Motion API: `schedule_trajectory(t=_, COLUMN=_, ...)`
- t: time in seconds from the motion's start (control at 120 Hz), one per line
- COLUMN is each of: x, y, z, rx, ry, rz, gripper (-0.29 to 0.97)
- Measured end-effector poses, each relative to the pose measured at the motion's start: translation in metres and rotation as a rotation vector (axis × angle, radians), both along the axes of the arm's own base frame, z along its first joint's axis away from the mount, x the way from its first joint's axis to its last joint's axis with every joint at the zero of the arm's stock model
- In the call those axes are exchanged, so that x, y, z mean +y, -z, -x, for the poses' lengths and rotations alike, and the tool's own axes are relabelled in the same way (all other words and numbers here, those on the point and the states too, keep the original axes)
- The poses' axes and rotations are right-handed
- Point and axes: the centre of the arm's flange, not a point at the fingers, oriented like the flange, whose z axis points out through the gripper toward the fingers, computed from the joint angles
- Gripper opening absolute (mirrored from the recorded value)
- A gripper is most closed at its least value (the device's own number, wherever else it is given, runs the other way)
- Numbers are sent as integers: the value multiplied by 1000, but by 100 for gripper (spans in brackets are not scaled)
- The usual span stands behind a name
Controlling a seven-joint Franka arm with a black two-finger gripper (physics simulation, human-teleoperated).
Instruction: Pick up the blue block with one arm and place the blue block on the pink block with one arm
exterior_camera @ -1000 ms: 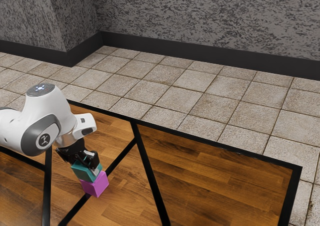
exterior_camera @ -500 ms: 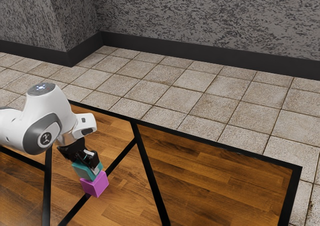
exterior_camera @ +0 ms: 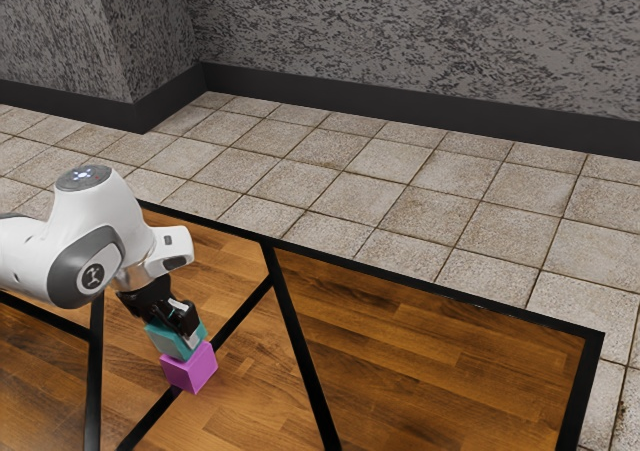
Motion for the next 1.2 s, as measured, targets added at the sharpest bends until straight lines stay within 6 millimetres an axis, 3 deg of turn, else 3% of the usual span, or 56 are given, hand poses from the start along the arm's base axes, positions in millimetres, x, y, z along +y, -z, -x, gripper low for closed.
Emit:
schedule_trajectory(t=0.058, x=0, y=0, z=0, rx=-1, ry=2, rz=0, gripper=32)
schedule_trajectory(t=0.275, x=-1, y=0, z=1, rx=-1, ry=2, rz=23, gripper=53)
schedule_trajectory(t=0.342, x=-4, y=-19, z=1, rx=-46, ry=19, rz=15, gripper=57)
schedule_trajectory(t=0.408, x=-15, y=-62, z=-3, rx=-145, ry=69, rz=-20, gripper=60)
schedule_trajectory(t=0.475, x=-42, y=-125, z=-22, rx=-252, ry=136, rz=-53, gripper=62)
schedule_trajectory(t=0.542, x=-87, y=-194, z=-38, rx=-347, ry=184, rz=-60, gripper=64)
schedule_trajectory(t=0.65, x=-186, y=-352, z=-45, rx=-469, ry=194, rz=70, gripper=65)
schedule_trajectory(t=0.692, x=-208, y=-382, z=-45, rx=-433, ry=153, rz=121, gripper=66)
schedule_trajectory(t=0.733, x=-219, y=-399, z=-41, rx=-380, ry=97, rz=164, gripper=66)
schedule_trajectory(t=0.825, x=-218, y=-402, z=-34, rx=-234, ry=-67, rz=208, gripper=67)
schedule_trajectory(t=0.908, x=-183, y=-392, z=-40, rx=-110, ry=-286, rz=221, gripper=67)
schedule_trajectory(t=1.0, x=-159, y=-381, z=-41, rx=-6, ry=-483, rz=213, gripper=67)
schedule_trajectory(t=1.1, x=-125, y=-354, z=-51, rx=102, ry=-702, rz=178, gripper=68)
schedule_trajectory(t=1.2, x=-114, y=-342, z=-51, rx=163, ry=-845, rz=156, gripper=68)
